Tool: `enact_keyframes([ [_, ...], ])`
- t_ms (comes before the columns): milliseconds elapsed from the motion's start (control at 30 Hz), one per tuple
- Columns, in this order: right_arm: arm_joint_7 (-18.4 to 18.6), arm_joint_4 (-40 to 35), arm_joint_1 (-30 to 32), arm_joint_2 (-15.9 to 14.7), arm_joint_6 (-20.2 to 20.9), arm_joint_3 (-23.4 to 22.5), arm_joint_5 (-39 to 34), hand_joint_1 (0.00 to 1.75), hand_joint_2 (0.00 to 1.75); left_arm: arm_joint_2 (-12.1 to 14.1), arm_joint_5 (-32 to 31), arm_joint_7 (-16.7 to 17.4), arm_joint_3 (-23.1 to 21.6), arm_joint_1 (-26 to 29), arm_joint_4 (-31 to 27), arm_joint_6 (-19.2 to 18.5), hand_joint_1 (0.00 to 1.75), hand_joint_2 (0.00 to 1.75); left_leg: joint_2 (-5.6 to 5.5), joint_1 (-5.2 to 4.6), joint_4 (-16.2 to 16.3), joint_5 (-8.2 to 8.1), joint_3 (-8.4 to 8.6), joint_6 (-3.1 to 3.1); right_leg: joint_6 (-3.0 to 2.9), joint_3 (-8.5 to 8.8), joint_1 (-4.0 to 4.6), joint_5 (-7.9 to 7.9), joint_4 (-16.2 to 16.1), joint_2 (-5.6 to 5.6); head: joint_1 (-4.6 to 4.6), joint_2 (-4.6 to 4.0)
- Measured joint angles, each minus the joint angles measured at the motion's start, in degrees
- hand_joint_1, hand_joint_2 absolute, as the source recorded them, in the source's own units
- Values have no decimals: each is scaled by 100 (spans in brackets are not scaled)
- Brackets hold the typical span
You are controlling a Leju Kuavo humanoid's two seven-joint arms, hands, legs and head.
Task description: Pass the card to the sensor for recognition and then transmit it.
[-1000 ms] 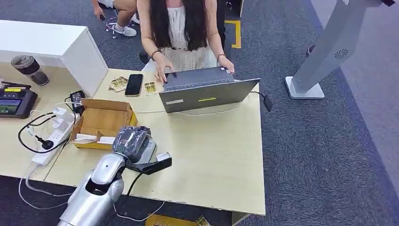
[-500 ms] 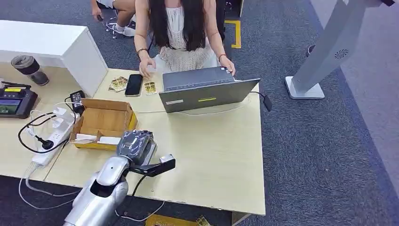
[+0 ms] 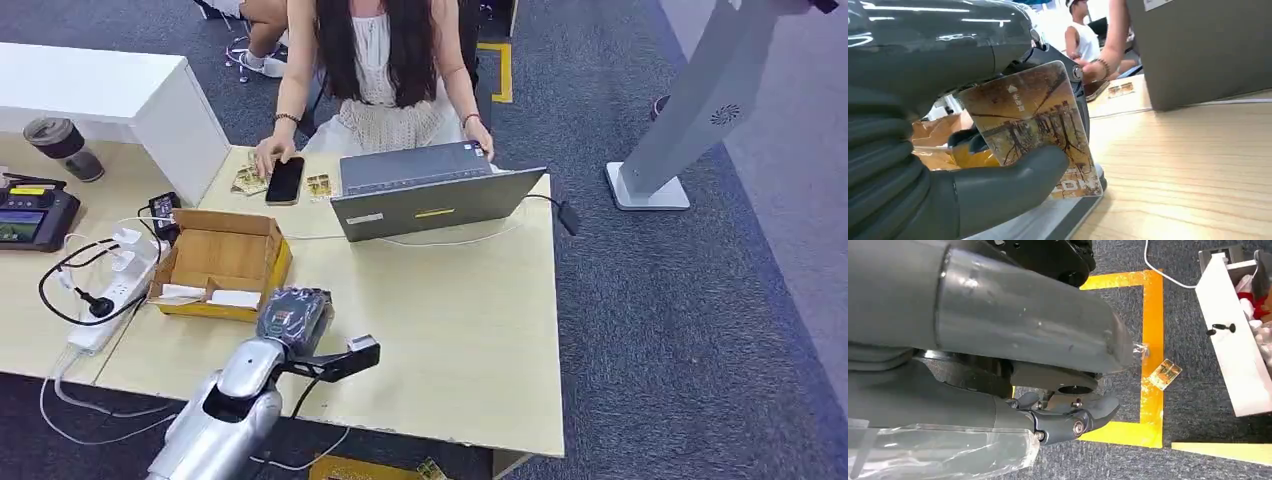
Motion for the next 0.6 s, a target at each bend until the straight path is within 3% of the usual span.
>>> enact_keyframes([
  [433, -22, -7, 10, 0, 0, -42, 48, 0, 0, -26, -18, 92, -11, -253, -142, 443, 175, 175, -2, 0, 0, 1, 0, 0, -1, 0, 1, 1, 2, -1, 0, 0],
  [600, 7, -9, -17, 0, 0, -39, 212, 0, 0, 26, -22, 76, 7, -870, -315, 796, 175, 175, -13, 1, 1, 3, -6, 0, -1, 1, 1, 1, 3, -12, 0, 0],
])
